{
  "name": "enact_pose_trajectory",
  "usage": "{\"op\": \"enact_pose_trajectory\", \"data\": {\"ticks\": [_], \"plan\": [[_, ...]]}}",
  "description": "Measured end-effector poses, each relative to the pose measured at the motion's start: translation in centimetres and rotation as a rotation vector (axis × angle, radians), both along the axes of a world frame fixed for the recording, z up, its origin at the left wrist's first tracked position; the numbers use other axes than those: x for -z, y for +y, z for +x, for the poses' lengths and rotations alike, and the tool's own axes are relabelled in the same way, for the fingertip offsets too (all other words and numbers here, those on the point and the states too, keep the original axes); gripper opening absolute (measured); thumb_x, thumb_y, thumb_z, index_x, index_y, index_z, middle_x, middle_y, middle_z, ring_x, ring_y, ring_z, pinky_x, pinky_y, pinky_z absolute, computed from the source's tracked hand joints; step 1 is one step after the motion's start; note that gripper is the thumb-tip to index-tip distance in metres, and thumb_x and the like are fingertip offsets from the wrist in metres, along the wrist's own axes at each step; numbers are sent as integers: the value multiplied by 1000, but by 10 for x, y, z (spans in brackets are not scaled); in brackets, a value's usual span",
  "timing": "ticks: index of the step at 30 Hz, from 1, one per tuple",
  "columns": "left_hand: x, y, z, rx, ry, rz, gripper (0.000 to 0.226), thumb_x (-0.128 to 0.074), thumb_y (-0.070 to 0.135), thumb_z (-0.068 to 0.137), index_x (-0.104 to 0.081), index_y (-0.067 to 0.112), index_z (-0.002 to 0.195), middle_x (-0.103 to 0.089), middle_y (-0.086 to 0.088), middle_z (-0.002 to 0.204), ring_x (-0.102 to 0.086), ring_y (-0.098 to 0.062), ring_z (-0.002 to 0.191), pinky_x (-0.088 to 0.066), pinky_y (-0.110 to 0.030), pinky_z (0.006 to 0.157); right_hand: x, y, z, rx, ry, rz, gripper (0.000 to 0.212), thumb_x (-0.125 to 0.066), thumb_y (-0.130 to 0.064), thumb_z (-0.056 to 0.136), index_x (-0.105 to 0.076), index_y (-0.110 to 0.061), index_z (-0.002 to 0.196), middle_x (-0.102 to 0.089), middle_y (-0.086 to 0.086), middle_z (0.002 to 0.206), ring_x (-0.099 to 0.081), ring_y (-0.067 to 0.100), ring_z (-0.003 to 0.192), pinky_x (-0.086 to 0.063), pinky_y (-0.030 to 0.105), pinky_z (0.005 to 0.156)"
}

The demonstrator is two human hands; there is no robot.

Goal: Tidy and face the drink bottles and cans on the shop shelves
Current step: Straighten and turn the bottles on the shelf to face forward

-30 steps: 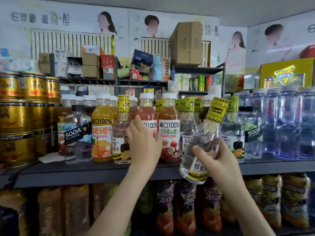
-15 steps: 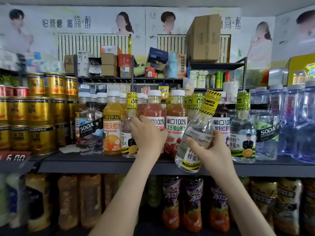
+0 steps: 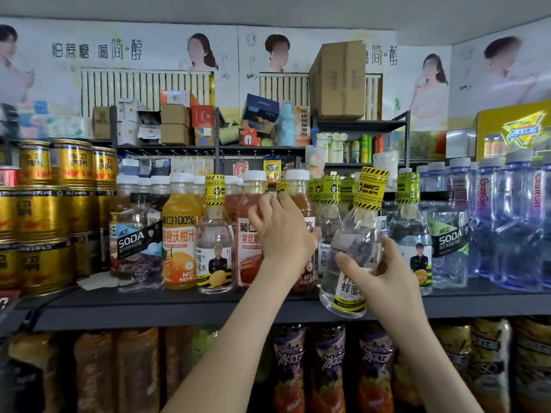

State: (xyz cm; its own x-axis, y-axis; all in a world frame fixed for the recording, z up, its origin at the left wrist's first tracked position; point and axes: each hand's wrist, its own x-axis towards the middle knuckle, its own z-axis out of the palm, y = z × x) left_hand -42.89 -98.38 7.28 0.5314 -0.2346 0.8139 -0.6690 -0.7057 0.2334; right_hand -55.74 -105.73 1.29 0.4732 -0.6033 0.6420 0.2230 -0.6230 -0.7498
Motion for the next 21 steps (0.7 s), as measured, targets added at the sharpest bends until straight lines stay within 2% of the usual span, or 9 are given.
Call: {"op": "enact_pose_trajectory", "data": {"ticks": [2,4,5,7,9,13,16,19,21], "plan": [[3,0,-2,58,-13,-68,83,-62,56,78,-28,9,138,-36,-12,137,-20,-29,131,-11,-44,108,0,-1,-1,19,1,-8,80,-69,-59,71,-40,-20,136,-59,-14,107,-57,6,95,-47,25,76],[11,1,-5,146,-62,-169,81,-68,50,75,-32,13,137,-38,-15,133,-26,-33,128,-18,-47,106,0,1,-5,68,-28,-10,93,-62,-74,58,-44,-22,132,-61,-4,121,-58,18,109,-50,42,89],[17,1,-7,197,-94,-220,81,-72,47,73,-34,15,137,-39,-16,131,-31,-34,125,-23,-47,104,0,3,-8,79,-39,-2,93,-60,-76,55,-46,-23,130,-61,-3,122,-58,19,111,-50,45,91],[27,2,-14,335,-105,-301,81,-74,41,73,-32,22,139,-39,-13,127,-38,-30,118,-32,-44,100,-1,5,-11,75,-53,16,91,-60,-75,55,-47,-24,129,-62,-5,120,-60,18,109,-50,46,91],[33,5,-24,487,-33,-319,82,-72,37,77,-24,30,144,-40,-7,131,-41,-23,120,-37,-38,99,-2,7,-13,63,-48,19,84,-62,-71,58,-48,-25,127,-63,-6,117,-61,16,107,-51,44,90],[38,18,-33,625,28,-448,81,-73,27,76,-27,30,143,-50,9,130,-49,-7,118,-46,-34,98,-3,12,-17,16,-90,41,48,-70,-46,75,-53,-29,116,-66,-11,100,-62,8,88,-50,31,75],[39,45,-42,648,133,-615,76,-81,31,69,-34,29,129,-51,27,108,-52,18,96,-47,-8,80,-4,21,-16,-13,-125,28,32,-69,-40,78,-53,-36,105,-64,-10,95,-58,8,80,-42,25,66],[40,83,-43,638,160,-694,72,-83,34,65,-35,36,118,-56,21,107,-58,9,94,-49,-10,78,-5,46,-8,-86,-139,8,40,-73,-44,77,-54,-29,109,-63,-9,99,-57,7,79,-40,25,67],[37,116,-36,630,161,-725,68,-84,32,65,-39,34,116,-57,21,105,-59,11,90,-48,-6,72,-9,67,3,-118,-137,2,28,-71,-39,78,-55,-32,100,-65,-15,91,-59,-1,73,-42,26,67]]}}
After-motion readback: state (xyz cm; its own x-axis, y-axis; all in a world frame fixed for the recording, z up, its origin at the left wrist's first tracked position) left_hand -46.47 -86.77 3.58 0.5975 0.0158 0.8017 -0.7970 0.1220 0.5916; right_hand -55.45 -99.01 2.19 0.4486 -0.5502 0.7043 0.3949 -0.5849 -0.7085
